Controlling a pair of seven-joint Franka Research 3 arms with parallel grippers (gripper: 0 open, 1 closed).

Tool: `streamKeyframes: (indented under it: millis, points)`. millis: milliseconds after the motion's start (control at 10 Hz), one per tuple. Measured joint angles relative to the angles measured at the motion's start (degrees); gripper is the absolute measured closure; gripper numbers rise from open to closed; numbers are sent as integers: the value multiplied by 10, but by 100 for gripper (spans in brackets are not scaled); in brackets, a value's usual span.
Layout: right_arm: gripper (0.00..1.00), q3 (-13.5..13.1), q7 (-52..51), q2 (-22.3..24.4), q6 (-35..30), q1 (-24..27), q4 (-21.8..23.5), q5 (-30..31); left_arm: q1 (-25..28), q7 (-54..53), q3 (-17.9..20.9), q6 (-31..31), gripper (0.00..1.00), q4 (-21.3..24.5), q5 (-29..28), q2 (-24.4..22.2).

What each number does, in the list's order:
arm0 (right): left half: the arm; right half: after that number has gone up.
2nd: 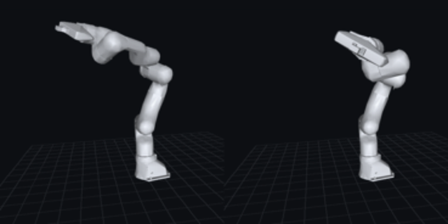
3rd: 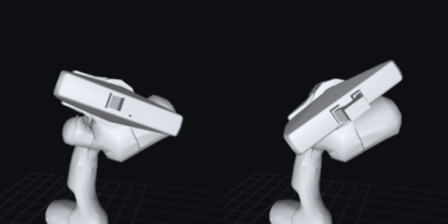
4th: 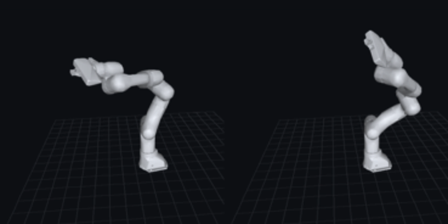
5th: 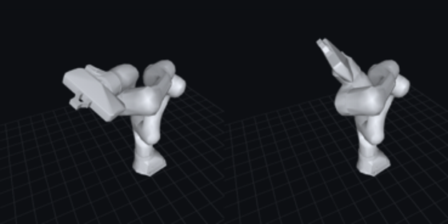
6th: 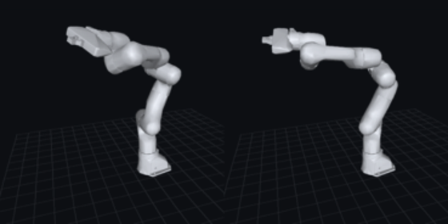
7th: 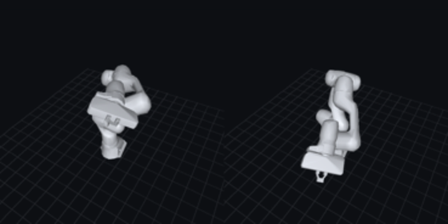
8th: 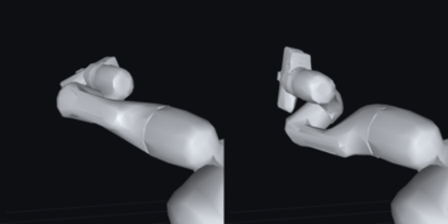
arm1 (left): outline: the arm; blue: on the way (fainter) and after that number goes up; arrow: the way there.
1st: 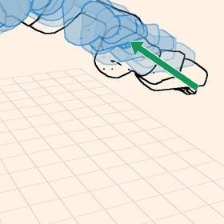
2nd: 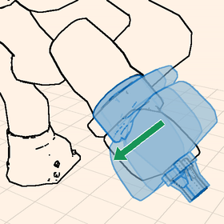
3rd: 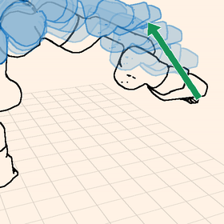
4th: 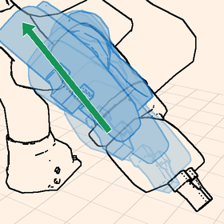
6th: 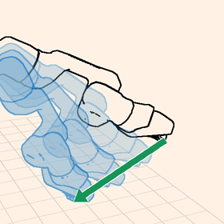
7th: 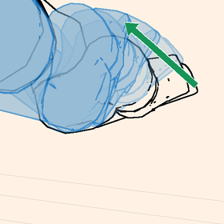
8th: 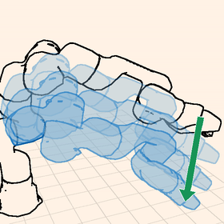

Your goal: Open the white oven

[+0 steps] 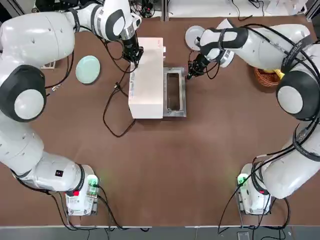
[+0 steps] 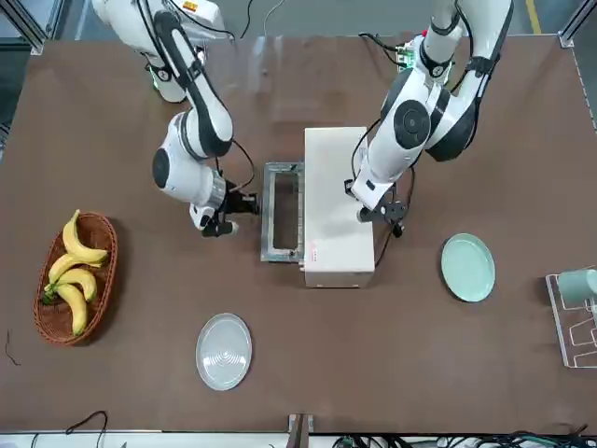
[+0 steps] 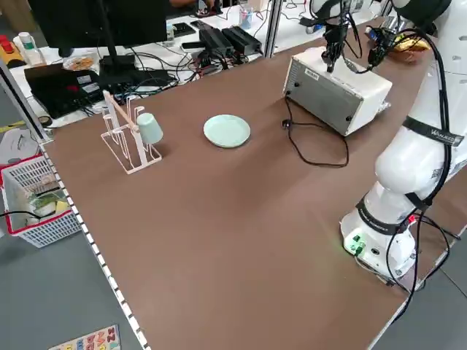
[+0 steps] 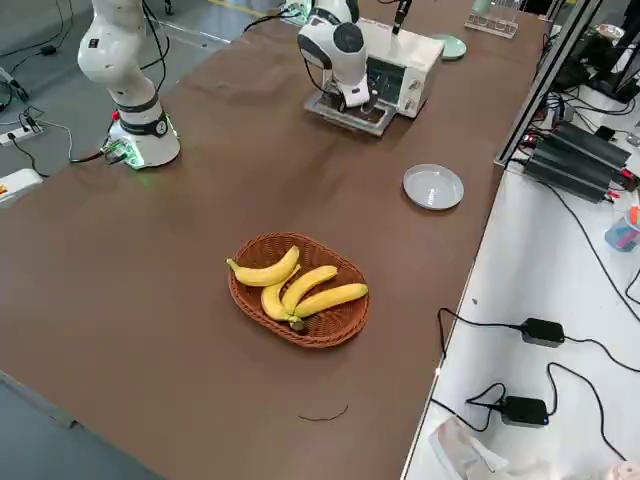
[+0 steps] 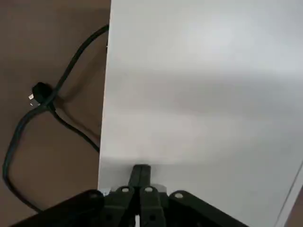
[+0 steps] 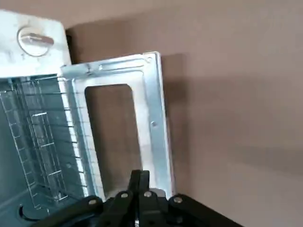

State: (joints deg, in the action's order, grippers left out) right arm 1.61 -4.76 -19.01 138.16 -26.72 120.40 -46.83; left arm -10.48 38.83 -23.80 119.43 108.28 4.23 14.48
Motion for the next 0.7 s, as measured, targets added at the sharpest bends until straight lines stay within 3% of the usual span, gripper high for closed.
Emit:
streamKeyframes:
  millis: [400, 600, 700]
  points:
    - [98, 0, -33, 3, -45, 64, -9, 91, 1, 2, 0, 0, 99, -2, 0, 0]
    - [86, 0, -42, 18, -55, 123, -24, 214, 7, 2, 3, -4, 97, -8, -7, -1]
    - [73, 0, -51, 28, -74, 161, -41, 276, 11, 2, 3, -23, 96, -17, -8, -5]
